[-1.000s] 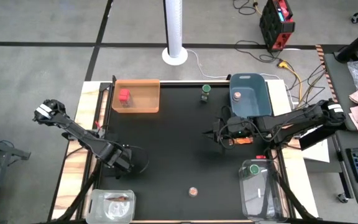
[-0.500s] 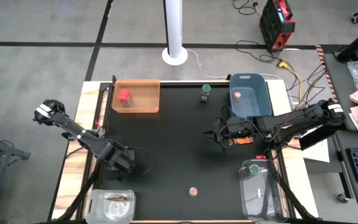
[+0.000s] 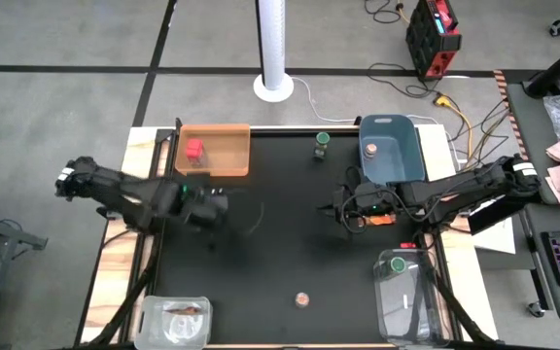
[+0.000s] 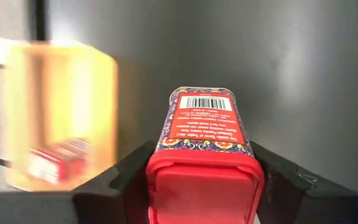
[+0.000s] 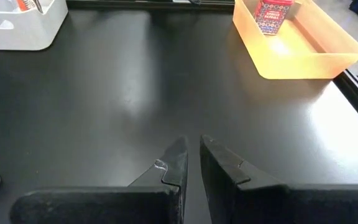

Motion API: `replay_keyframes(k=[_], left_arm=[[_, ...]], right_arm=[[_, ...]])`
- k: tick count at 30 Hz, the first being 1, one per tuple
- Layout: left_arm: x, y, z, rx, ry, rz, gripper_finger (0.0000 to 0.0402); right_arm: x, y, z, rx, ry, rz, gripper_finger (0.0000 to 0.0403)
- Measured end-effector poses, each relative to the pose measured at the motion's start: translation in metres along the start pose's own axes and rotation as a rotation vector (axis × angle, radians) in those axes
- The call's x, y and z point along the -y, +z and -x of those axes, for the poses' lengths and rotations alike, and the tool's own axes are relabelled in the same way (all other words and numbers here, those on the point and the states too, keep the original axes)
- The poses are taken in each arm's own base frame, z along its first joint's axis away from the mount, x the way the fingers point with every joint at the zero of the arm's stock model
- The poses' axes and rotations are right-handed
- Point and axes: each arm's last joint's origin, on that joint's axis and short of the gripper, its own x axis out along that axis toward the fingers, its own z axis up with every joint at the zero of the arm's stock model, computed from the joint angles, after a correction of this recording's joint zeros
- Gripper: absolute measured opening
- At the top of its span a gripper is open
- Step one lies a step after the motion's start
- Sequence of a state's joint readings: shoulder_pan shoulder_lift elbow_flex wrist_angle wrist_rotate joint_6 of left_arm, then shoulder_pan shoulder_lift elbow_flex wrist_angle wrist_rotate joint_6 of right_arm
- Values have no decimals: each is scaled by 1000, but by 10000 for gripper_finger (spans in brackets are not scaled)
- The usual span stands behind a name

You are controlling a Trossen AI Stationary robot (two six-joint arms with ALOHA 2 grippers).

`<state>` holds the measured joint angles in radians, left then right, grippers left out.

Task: Sort spices by type
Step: Put the red seasoning can into the orange bin

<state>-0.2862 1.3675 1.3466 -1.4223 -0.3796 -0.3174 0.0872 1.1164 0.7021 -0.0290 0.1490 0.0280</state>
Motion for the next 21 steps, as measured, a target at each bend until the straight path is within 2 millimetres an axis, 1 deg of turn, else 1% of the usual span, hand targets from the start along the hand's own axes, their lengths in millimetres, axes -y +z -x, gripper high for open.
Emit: replay_keyframes(k=[2,5,9,14,18,21], left_arm=[[-18,9,-2,-8,19,-23,196],[-49,17,-12,-53,46,-69,196],[-93,21,-30,-94,64,-104,196],[-145,20,-58,-110,20,-119,196],[-177,16,-84,-192,-20,-131,196],[-194,21,-102,-209,-71,-150,196]], right_arm=[[0,0,0,-2,0,1,34],[0,-1,0,-14,0,4,34],[0,-2,0,-23,-1,-2,34],[0,-2,0,-22,-1,-4,34],[0,-2,0,-22,0,-10,34],[0,-2,0,-22,0,-10,34]])
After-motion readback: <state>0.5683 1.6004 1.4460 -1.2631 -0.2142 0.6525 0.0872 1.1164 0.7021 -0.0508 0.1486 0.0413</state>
